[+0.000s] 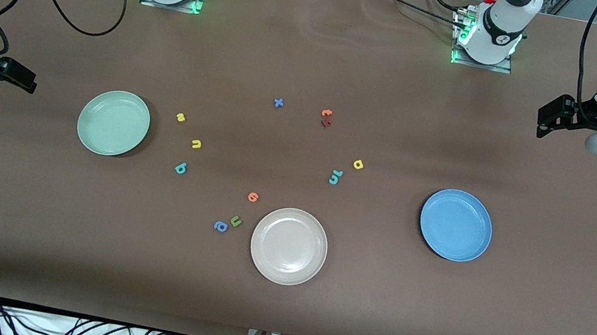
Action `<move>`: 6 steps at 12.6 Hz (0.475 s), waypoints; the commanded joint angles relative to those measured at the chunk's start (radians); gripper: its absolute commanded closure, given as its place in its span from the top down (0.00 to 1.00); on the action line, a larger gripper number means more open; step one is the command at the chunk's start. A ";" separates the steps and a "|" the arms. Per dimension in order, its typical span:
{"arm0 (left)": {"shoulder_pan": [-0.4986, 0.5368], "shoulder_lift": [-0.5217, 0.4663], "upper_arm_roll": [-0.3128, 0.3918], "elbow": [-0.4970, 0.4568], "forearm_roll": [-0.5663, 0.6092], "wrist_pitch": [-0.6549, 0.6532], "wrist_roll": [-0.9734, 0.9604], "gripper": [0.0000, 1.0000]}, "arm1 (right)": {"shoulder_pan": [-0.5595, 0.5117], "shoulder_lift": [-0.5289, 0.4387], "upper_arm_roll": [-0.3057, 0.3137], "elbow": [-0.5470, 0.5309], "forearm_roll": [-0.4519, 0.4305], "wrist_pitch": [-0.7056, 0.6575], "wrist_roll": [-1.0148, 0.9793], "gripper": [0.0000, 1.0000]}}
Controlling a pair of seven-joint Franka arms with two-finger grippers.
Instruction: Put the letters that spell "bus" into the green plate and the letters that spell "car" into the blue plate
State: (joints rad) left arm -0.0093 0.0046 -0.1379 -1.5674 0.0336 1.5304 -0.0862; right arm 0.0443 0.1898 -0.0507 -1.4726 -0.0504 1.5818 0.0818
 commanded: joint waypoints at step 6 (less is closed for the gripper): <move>0.005 -0.011 -0.008 -0.016 -0.009 0.013 0.010 1.00 | 0.020 -0.019 0.003 -0.021 0.007 -0.014 0.023 1.00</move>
State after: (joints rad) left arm -0.0095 0.0050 -0.1412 -1.5681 0.0330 1.5304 -0.0862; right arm 0.0605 0.1898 -0.0485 -1.4760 -0.0501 1.5744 0.0890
